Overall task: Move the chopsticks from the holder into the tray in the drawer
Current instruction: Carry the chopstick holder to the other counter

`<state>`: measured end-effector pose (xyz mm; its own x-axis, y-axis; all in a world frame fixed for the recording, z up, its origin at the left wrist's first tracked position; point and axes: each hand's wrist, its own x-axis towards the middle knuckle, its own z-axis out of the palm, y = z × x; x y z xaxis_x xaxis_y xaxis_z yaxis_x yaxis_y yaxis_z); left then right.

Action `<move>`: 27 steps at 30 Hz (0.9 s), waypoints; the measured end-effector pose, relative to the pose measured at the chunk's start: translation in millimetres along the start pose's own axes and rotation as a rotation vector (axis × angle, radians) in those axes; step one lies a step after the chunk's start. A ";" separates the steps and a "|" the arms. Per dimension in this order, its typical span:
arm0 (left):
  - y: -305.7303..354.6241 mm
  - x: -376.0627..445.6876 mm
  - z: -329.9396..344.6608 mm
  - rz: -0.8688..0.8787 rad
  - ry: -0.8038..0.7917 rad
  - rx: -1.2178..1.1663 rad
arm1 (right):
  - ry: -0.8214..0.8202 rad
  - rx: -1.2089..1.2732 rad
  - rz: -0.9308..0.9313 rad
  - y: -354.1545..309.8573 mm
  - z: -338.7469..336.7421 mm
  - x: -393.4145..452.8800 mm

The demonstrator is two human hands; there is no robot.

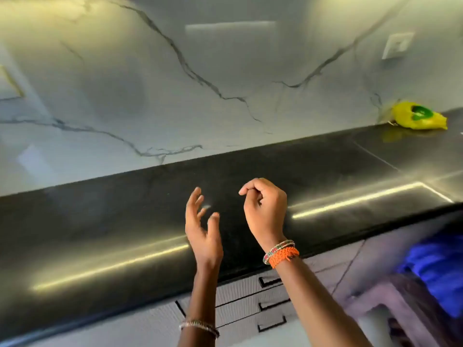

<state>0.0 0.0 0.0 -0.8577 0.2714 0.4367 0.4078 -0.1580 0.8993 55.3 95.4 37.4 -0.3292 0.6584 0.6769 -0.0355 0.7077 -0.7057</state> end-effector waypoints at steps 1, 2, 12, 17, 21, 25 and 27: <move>-4.3 0.3 -2.9 -0.048 -0.011 -0.089 | 0.037 -0.026 0.033 -0.8 2.6 -2.7; -11.2 0.5 -3.2 -0.091 -0.032 -0.136 | 0.099 -0.078 0.083 -4.8 5.0 -4.5; -21.5 -51.4 42.7 -0.278 -0.440 -0.355 | 0.287 -0.552 0.341 10.6 -80.2 -95.6; 15.9 -163.5 92.3 -0.410 -0.597 -0.563 | 0.577 -0.733 0.432 -5.9 -192.4 -153.9; 75.3 -271.8 140.7 -0.390 -0.989 -0.641 | 0.846 -0.833 0.509 -38.4 -299.1 -210.5; 130.1 -405.0 153.7 -0.422 -1.521 -0.655 | 1.113 -1.033 0.656 -84.8 -394.1 -312.8; 156.3 -474.7 143.1 -0.406 -1.773 -0.616 | 1.288 -1.074 0.777 -112.3 -432.3 -373.2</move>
<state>515.7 -17.6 -63.2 0.5564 0.8231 0.1136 -0.1966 -0.0024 0.9805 590.0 -119.0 -45.4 0.8787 0.2752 0.3901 0.4658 -0.3146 -0.8271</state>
